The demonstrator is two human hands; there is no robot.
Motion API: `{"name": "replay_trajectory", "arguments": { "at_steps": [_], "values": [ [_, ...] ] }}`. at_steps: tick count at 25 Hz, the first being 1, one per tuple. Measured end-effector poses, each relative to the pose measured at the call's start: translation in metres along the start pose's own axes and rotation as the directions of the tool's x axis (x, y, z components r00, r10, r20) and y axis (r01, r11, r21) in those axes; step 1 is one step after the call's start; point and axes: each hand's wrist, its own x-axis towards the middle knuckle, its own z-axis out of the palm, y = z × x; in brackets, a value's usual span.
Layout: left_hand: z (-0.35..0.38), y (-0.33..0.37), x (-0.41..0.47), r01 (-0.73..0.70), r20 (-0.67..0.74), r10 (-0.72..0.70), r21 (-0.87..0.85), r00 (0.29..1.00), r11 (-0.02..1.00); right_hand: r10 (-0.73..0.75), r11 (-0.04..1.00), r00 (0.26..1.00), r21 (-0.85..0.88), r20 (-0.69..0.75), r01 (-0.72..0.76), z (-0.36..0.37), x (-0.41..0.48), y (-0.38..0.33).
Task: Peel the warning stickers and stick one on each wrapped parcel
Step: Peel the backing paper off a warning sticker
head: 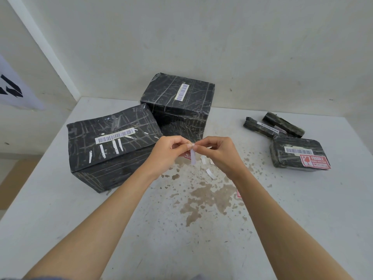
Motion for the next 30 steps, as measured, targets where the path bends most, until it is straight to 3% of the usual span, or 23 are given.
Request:
{"name": "replay_trajectory", "arguments": {
  "at_steps": [13, 30],
  "values": [
    [0.006, 0.004, 0.007, 0.007, -0.003, -0.008, -0.049, 1.000, 0.999, 0.004, 1.000, 1.000, 0.005, -0.024, -0.004, -0.007, 0.007, 0.004],
    [0.009, 0.005, 0.012, -0.041, -0.013, 0.041, 0.022, 0.999, 0.999, 0.009, 0.999, 0.999, -0.050, -0.034, -0.011, -0.009, 0.015, 0.004]
  ]
}}
